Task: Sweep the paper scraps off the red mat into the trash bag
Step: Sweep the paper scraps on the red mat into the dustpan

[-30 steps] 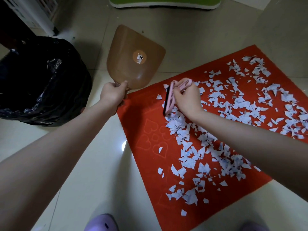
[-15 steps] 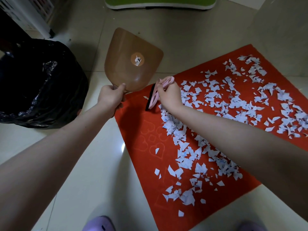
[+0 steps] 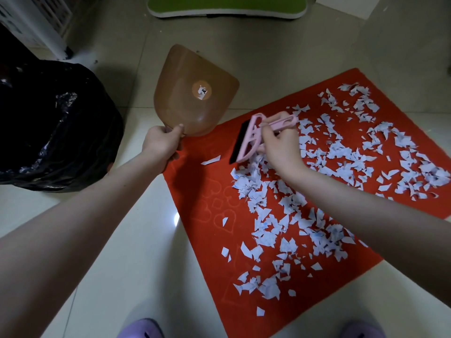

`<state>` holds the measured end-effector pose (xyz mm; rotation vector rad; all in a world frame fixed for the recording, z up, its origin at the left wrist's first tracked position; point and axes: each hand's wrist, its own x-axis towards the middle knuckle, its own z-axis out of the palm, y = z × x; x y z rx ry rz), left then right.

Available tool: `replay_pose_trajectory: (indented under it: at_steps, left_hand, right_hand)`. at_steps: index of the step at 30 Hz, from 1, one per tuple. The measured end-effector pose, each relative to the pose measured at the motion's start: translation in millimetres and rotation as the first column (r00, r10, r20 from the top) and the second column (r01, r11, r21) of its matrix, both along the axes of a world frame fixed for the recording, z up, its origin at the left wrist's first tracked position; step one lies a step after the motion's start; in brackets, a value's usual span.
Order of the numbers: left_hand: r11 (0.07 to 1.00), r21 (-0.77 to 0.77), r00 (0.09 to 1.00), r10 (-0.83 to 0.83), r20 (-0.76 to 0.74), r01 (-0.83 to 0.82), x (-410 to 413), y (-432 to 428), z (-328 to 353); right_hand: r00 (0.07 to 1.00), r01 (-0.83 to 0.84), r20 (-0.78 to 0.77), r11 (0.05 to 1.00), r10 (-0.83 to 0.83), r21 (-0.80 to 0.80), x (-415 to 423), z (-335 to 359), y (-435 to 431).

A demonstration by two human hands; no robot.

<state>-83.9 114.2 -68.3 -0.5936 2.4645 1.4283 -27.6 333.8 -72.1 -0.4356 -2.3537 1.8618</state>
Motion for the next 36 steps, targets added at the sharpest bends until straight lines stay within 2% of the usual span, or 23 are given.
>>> replay_pose_trajectory:
  at_steps: [2, 3, 6, 9, 13, 16, 19, 23, 28, 32, 36]
  left_hand:
    - [1.000, -0.005, 1.000, -0.005, -0.002, 0.005, -0.3, 1.4, 0.1]
    - [1.000, -0.010, 1.000, -0.008, -0.004, 0.008, -0.3, 1.6, 0.1]
    - [1.000, -0.020, 1.000, -0.020, -0.009, 0.020, 0.9, 1.4, 0.3]
    - [1.000, -0.017, 1.000, -0.024, -0.009, 0.024, 3.1, -0.1, 1.5]
    - [1.000, -0.009, 1.000, -0.026, -0.010, 0.026, 3.6, -3.7, 2.6]
    - [0.999, -0.023, 0.999, -0.030, -0.013, 0.030, 4.4, -4.3, 2.3]
    - [0.999, -0.021, 0.999, -0.037, -0.013, 0.037, 5.4, -1.8, 0.5]
    - [0.998, -0.038, 0.998, -0.056, -0.008, 0.056, 5.3, 3.5, -0.7]
    - [0.997, -0.072, 0.999, -0.022, -0.033, 0.020, 4.1, 2.7, -3.9]
    - [0.998, -0.055, 1.000, 0.018, -0.023, -0.019, 3.3, -3.1, -5.0]
    - [0.999, -0.036, 1.000, 0.025, -0.012, -0.025, 3.9, -7.4, -5.6]
  right_hand:
    - [0.996, -0.072, 0.045, 0.993, 0.076, -0.090, 1.0, -2.9, -16.9]
    - [0.991, -0.115, 0.051, 0.990, 0.120, -0.087, 1.0, -6.3, -24.9]
    - [0.969, -0.233, 0.067, 0.971, 0.236, -0.049, 1.8, -15.8, -45.9]
    - [0.951, -0.296, 0.108, 0.953, 0.289, 0.058, 5.3, -26.1, -54.8]
    - [0.953, -0.270, 0.191, 0.941, 0.233, 0.201, 13.7, -27.8, -29.4]
    - [0.983, -0.160, 0.124, 0.953, 0.132, 0.257, 23.9, -19.5, -0.3]
    - [0.993, -0.115, 0.048, 0.965, 0.107, 0.234, 35.5, -7.2, 7.2]
    - [0.973, -0.228, 0.066, 0.966, 0.221, 0.124, 40.0, -2.2, -17.1]
    - [0.962, -0.268, 0.072, 0.962, 0.264, 0.049, 5.7, -19.9, -48.3]
    - [0.940, -0.330, 0.100, 0.943, 0.325, 0.045, -10.7, -35.6, -59.5]
    - [0.952, -0.284, 0.148, 0.953, 0.267, 0.108, -7.1, -43.4, -45.2]
